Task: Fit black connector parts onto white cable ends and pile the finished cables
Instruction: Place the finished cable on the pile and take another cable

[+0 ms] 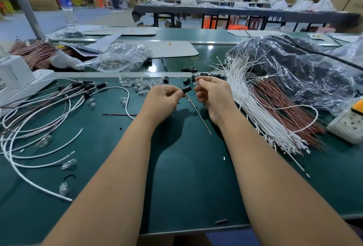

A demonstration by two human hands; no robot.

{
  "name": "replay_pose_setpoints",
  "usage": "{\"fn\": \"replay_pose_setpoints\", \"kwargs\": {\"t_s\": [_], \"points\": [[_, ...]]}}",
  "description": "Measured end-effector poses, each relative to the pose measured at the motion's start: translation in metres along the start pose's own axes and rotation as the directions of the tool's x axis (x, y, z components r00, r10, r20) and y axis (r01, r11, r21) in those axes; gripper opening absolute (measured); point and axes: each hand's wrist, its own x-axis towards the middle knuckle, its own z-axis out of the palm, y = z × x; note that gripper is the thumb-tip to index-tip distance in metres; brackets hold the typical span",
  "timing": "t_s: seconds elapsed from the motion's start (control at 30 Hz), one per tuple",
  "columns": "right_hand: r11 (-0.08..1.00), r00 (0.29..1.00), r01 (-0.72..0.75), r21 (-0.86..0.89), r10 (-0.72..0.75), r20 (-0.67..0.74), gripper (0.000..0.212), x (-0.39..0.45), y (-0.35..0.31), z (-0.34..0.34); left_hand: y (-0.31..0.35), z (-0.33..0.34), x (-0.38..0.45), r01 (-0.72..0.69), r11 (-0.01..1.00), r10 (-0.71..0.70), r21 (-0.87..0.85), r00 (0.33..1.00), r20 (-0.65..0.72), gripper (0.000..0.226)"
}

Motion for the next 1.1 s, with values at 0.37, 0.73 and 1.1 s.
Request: {"fn": "replay_pose_setpoints", "kwargs": {"t_s": [0.37, 0.73, 1.1], "points": [[0.985, 0.999, 0.042, -0.165, -0.046, -0.023, 0.033, 0.0036, 0.0047, 0.0022, -0.0007, -0.0010, -0.0001, 0.006, 0.999, -0.006, -0.032, 1.000, 0.007, 0.020], [0.985, 0.998, 0.051, -0.168, -0.054, -0.014, 0.034, 0.0034, 0.0050, 0.0020, -0.0022, -0.0007, 0.0001, -0.006, 1.000, 0.007, -0.030, 1.000, 0.015, 0.015], [0.990, 0.999, 0.052, -0.133, -0.050, 0.017, 0.020, 0.0024, 0.0059, 0.0006, -0.0035, -0.0006, 0.0011, -0.026, 0.999, 0.027, -0.039, 1.000, 0.013, 0.014]]}}
